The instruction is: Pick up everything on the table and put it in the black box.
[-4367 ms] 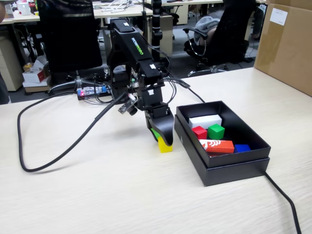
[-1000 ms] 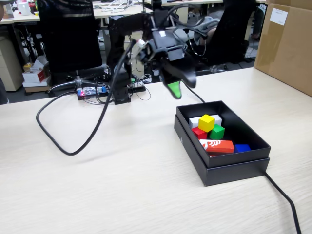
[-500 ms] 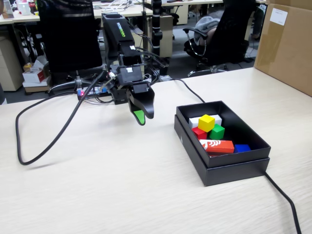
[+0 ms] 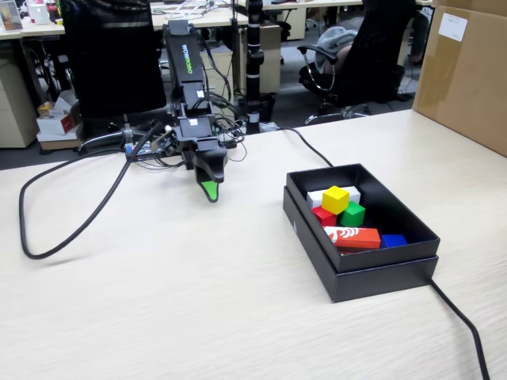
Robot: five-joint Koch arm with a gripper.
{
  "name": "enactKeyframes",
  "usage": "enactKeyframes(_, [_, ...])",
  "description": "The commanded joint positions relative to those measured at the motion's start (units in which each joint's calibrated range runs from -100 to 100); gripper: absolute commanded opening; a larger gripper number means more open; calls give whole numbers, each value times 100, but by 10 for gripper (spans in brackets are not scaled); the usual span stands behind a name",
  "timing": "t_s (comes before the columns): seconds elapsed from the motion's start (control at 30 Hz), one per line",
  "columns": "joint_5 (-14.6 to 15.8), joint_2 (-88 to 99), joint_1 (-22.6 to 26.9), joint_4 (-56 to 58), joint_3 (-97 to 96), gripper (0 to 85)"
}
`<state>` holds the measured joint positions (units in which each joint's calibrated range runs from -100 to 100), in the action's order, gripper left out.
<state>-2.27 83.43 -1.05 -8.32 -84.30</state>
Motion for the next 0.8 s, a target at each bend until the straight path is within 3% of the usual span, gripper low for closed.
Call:
enactKeyframes(0.0, [-68, 395, -5, -753, -119, 499])
enactKeyframes(0.77, [-63, 590, 15, -736, -1271, 497])
